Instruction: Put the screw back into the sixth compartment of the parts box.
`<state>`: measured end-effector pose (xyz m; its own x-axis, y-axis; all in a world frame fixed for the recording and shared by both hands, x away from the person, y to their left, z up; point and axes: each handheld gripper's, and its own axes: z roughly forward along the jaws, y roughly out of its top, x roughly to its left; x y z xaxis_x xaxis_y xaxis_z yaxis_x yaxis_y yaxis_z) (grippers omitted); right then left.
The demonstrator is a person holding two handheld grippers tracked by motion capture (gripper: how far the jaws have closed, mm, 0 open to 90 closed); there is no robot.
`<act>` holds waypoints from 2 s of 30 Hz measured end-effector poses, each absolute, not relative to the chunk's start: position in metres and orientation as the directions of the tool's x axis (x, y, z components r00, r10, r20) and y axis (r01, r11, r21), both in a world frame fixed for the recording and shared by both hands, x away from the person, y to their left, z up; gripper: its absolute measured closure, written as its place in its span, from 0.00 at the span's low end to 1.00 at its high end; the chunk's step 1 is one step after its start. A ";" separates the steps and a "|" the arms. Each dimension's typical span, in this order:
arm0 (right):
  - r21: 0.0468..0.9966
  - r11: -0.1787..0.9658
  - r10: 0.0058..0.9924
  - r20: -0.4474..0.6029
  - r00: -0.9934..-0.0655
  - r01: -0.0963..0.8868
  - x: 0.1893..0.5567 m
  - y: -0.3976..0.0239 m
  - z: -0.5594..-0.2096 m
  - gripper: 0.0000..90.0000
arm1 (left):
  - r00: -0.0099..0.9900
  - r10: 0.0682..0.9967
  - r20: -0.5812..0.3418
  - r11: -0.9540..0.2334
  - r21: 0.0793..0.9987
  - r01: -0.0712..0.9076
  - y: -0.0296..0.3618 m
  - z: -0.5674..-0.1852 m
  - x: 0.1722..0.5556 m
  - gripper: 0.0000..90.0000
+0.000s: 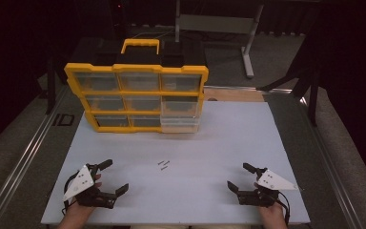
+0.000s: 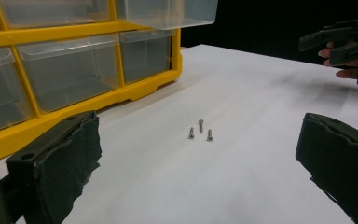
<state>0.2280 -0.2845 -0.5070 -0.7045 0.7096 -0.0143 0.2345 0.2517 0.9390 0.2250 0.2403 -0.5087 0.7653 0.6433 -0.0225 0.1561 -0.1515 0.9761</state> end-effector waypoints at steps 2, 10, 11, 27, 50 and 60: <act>0.938 0.255 0.709 -0.017 -0.705 0.234 0.227 -0.284 -0.507 0.12 | 0.763 0.646 -0.024 -0.150 0.976 0.158 0.240 -0.509 0.226 0.01; 0.941 0.250 0.703 -0.015 -0.711 0.227 0.225 -0.285 -0.506 0.12 | 0.762 0.648 -0.024 -0.149 0.976 0.157 0.238 -0.508 0.226 0.01; 0.942 0.251 0.701 -0.019 -0.713 0.222 0.225 -0.285 -0.506 0.12 | 0.761 0.648 -0.024 -0.148 0.977 0.157 0.238 -0.508 0.226 0.01; 0.948 0.242 0.693 -0.018 -0.721 0.208 0.222 -0.284 -0.503 0.12 | 0.777 0.629 -0.025 -0.151 0.976 0.154 0.236 -0.507 0.225 0.01; 0.954 0.230 0.692 -0.020 -0.722 0.195 0.220 -0.283 -0.501 0.12 | 0.798 0.596 -0.093 -0.147 0.964 0.222 0.223 -0.449 0.229 0.01; 0.954 0.234 0.681 -0.021 -0.732 0.190 0.220 -0.281 -0.500 0.12 | 0.795 0.600 -0.091 -0.158 0.960 0.229 0.212 -0.430 0.249 0.01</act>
